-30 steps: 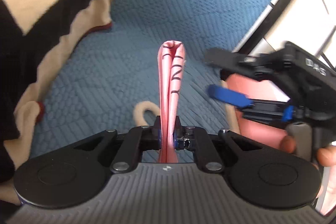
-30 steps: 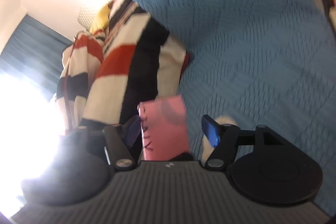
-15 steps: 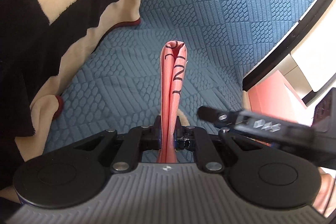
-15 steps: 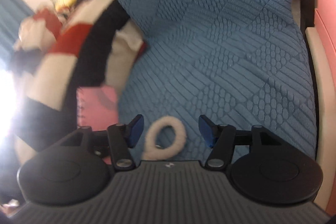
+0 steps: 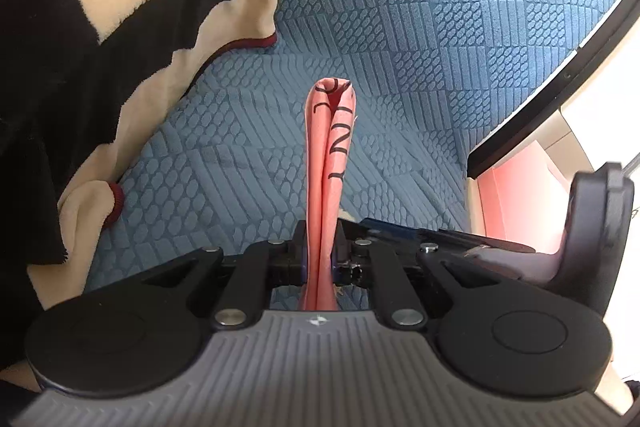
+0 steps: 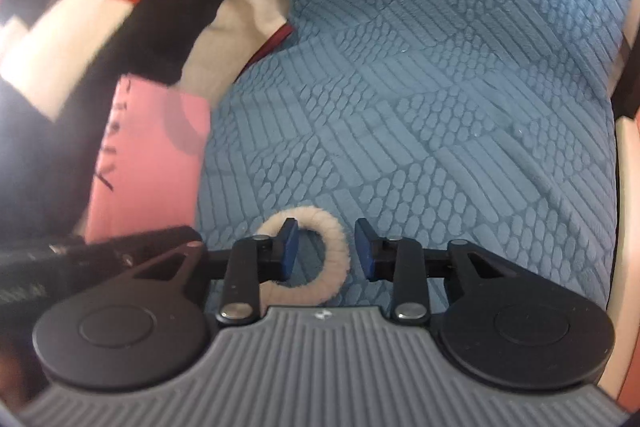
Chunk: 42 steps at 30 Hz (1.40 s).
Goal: Organize objects
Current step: 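Grasp the white fluffy ring on the seat with the right gripper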
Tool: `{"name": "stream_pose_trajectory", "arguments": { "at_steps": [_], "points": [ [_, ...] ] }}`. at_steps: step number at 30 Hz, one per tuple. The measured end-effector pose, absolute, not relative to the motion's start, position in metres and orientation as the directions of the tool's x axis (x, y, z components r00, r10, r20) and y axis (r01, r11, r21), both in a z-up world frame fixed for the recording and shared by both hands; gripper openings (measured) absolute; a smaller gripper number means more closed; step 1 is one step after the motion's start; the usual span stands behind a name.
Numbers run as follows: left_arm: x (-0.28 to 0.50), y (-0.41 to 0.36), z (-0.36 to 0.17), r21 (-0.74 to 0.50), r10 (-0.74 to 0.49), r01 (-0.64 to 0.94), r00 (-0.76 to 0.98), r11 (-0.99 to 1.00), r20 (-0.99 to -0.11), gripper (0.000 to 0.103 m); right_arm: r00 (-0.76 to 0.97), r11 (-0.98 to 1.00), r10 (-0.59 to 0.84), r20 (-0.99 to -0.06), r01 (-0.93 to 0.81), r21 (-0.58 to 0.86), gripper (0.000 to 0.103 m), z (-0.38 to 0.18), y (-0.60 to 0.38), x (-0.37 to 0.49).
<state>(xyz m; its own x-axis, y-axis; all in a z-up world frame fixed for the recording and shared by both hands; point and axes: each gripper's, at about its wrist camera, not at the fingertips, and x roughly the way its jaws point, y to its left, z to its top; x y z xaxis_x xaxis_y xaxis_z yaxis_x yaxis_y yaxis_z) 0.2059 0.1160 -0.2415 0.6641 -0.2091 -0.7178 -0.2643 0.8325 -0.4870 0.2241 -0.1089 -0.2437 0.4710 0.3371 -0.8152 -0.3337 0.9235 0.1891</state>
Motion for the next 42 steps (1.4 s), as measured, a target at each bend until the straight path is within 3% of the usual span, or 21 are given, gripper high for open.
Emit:
{"name": "stream_pose_trajectory", "arguments": {
  "at_steps": [4, 7, 9, 12, 33, 42],
  "points": [
    [0.208, 0.122, -0.242, -0.504, -0.211, -0.280, 0.669, 0.817, -0.713, 0.012, 0.504, 0.902, 0.281, -0.817, -0.429, 0.045, 0.029, -0.246, -0.088, 0.218],
    [0.208, 0.125, -0.242, -0.514, -0.216, -0.285, 0.669, 0.809, -0.711, 0.012, 0.507, 0.904, 0.277, -0.816, -0.425, 0.043, 0.024, -0.245, -0.088, 0.219],
    [0.208, 0.124, -0.243, -0.512, -0.216, -0.282, 0.669, 0.811, -0.711, 0.012, 0.514, 0.906, 0.263, -0.817, -0.422, 0.026, 0.014, -0.245, -0.087, 0.219],
    [0.208, 0.123, -0.243, -0.508, -0.216, -0.276, 0.670, 0.816, -0.710, 0.012, 0.509, 0.908, 0.256, -0.822, -0.419, 0.024, 0.010, -0.245, -0.085, 0.218],
    [0.204, 0.079, -0.238, -0.433, -0.251, -0.106, 0.682, 0.895, -0.687, 0.012, 0.638, 0.954, 0.280, -0.717, -0.105, 0.280, 0.010, -0.182, -0.176, 0.198],
    [0.205, 0.052, -0.243, -0.380, -0.285, -0.005, 0.653, 0.925, -0.702, 0.012, 0.714, 0.886, 0.363, -0.599, -0.066, 0.459, 0.010, -0.155, -0.206, 0.196]
  ]
}}
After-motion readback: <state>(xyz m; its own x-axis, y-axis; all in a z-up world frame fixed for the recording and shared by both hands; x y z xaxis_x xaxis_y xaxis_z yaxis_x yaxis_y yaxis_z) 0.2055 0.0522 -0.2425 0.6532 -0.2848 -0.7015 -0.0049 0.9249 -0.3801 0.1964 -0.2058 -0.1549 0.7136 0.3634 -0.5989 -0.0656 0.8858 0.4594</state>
